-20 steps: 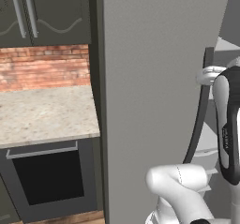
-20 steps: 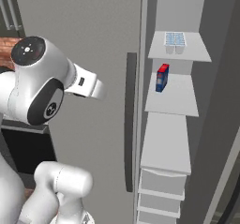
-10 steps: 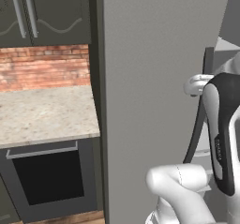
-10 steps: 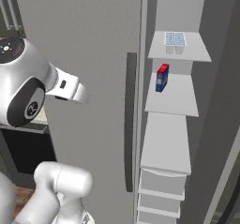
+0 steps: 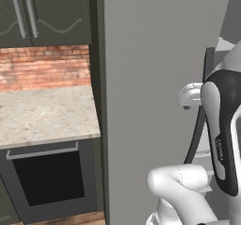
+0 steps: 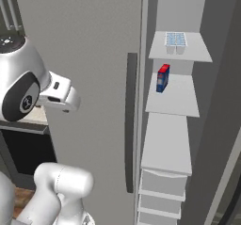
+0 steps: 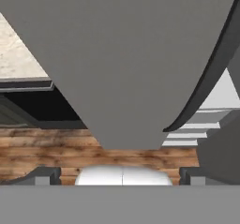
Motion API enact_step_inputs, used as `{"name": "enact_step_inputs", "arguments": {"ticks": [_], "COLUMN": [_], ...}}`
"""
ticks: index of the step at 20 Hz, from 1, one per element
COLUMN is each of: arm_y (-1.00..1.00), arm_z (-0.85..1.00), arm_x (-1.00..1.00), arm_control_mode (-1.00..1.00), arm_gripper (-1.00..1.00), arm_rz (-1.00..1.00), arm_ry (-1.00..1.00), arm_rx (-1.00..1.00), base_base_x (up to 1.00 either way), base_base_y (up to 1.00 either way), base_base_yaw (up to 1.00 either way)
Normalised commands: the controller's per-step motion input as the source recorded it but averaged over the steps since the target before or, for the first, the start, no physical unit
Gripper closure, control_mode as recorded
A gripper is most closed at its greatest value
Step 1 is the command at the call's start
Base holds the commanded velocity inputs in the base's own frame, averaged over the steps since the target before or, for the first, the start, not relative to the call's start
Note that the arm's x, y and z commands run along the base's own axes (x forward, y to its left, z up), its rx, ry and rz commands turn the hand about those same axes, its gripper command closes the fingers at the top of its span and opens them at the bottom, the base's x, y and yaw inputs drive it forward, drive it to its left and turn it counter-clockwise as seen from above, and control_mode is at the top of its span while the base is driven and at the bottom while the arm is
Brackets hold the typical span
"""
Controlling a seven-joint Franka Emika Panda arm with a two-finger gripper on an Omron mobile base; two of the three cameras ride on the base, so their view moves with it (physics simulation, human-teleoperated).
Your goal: Open the freezer door, pick up the ice cube tray from the freezer, and place it on the dining counter.
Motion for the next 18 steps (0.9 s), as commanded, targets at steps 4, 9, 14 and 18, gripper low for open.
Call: {"name": "enact_step_inputs", "arguments": {"ticks": [4,9,14,18], "arm_y": [0.21,0.04,0.0,0.0], "arm_z": [-0.29,-0.22,-0.12,-0.01], "arm_x": [-0.18,-0.14,-0.08,-0.02], "arm_control_mode": [-1.0,-1.0,-1.0,-1.0], "arm_gripper": [-1.0,-1.0,-1.0,-1.0], "arm_rz": [0.08,0.0,0.0,0.0], "arm_ry": [0.03,0.0,0.0,0.0], "arm_rx": [0.0,-0.03,-0.04,0.0], "base_base_x": [0.0,0.0,0.0,0.0], "base_base_y": [0.0,0.0,0.0,0.0], "base_base_yaw": [0.0,0.0,0.0,0.0]}}
